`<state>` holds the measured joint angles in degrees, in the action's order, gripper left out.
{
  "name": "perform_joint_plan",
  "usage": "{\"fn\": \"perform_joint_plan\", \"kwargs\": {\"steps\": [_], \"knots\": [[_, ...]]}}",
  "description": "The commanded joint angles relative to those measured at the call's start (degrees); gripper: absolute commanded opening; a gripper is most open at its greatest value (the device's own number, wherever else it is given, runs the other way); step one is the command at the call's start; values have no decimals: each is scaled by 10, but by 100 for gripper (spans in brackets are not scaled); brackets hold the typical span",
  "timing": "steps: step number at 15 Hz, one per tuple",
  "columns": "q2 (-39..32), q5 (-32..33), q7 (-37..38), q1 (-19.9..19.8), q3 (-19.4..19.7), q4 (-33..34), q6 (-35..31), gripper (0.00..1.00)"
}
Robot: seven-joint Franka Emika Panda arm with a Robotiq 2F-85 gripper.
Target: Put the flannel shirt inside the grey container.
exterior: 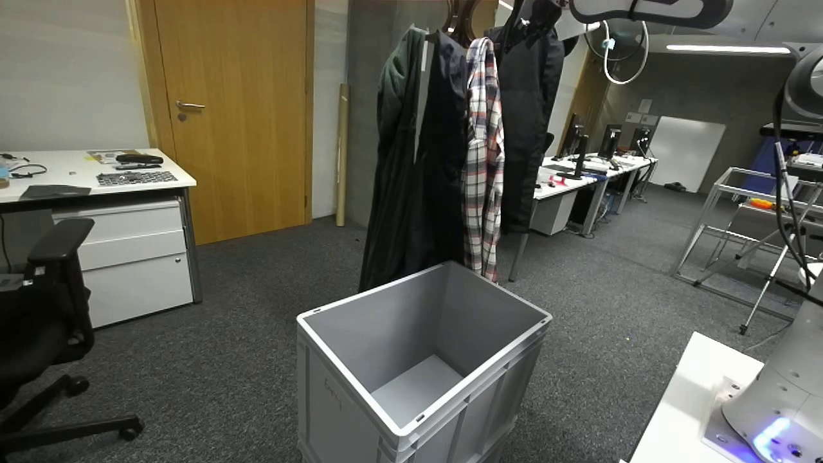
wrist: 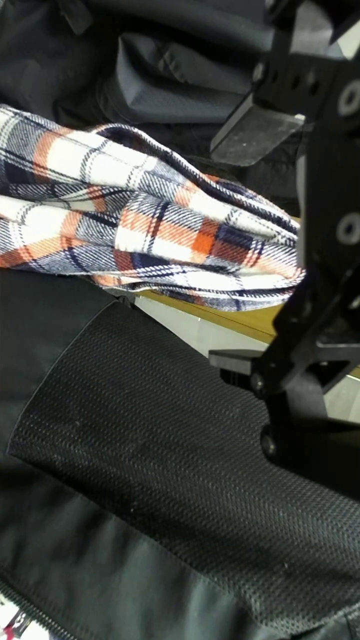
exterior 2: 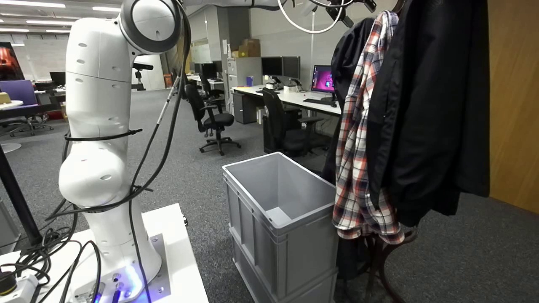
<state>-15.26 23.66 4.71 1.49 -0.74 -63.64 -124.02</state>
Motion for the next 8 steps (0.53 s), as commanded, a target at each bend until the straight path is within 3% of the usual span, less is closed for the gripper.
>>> {"fn": "perform_joint_plan", "kwargs": {"steps": [1, 8], "knots": [[5, 5, 20, -5, 3, -27, -74, 100], [24, 2, 38, -8, 10, -109, -205, 100]]}}
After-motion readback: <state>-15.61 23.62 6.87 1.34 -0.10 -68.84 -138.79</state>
